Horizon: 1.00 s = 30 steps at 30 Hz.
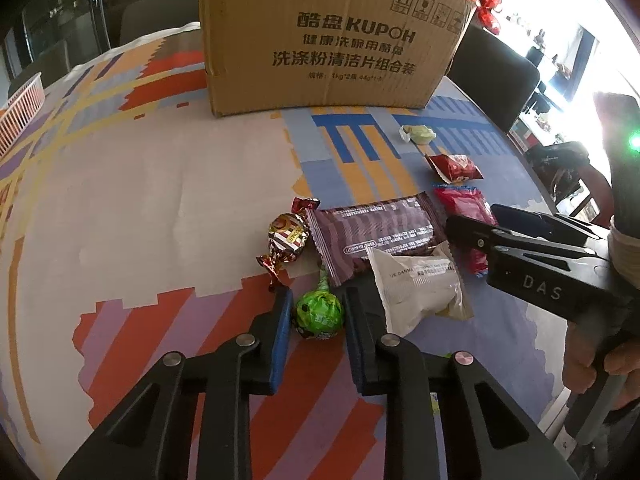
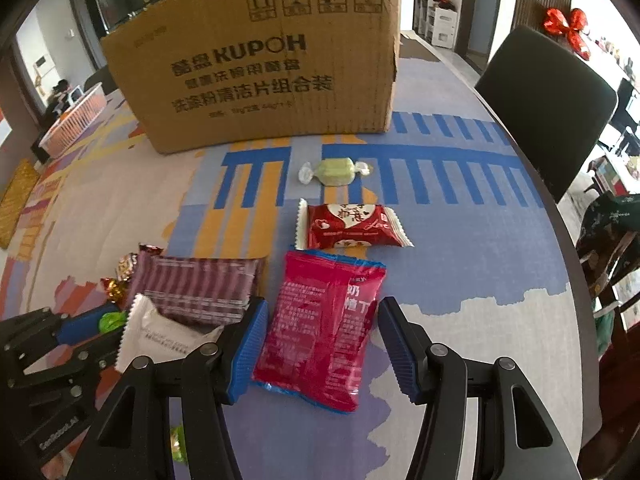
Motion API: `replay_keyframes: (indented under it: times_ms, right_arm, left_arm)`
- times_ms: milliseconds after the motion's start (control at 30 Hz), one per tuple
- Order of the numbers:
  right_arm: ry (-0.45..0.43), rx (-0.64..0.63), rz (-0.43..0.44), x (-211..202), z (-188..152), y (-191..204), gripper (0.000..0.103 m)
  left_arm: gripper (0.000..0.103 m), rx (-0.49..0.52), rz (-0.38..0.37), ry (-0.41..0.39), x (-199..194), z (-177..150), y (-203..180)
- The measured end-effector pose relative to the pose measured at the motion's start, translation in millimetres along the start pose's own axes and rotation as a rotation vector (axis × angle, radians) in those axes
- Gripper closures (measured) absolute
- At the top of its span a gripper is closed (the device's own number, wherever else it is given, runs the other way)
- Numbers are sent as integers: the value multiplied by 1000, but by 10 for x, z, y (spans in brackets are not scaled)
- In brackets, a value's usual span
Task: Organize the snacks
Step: 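Grasp the green lollipop with the left tool while the right tool grasps another red packet and lifts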
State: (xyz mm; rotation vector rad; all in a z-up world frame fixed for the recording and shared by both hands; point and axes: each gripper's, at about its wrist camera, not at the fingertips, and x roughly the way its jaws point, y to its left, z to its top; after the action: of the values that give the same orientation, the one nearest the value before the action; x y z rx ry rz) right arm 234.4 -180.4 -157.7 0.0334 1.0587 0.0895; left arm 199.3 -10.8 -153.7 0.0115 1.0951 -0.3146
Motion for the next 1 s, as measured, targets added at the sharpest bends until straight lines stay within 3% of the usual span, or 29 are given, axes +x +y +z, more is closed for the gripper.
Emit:
replay_keyframes:
  times_ms: [233, 500, 1000]
  right_arm:
    - [-10, -41, -36, -16, -31, 38, 59]
    - [-36, -33, -35, -189, -94, 3, 59]
    - [-162, -51, 5, -759, -92, 106, 59]
  left_arm:
    - [78, -12, 0, -2, 0, 2, 4]
    - [78, -23, 26, -28, -149, -37, 2]
    - [78, -25, 44, -167, -702, 25, -43]
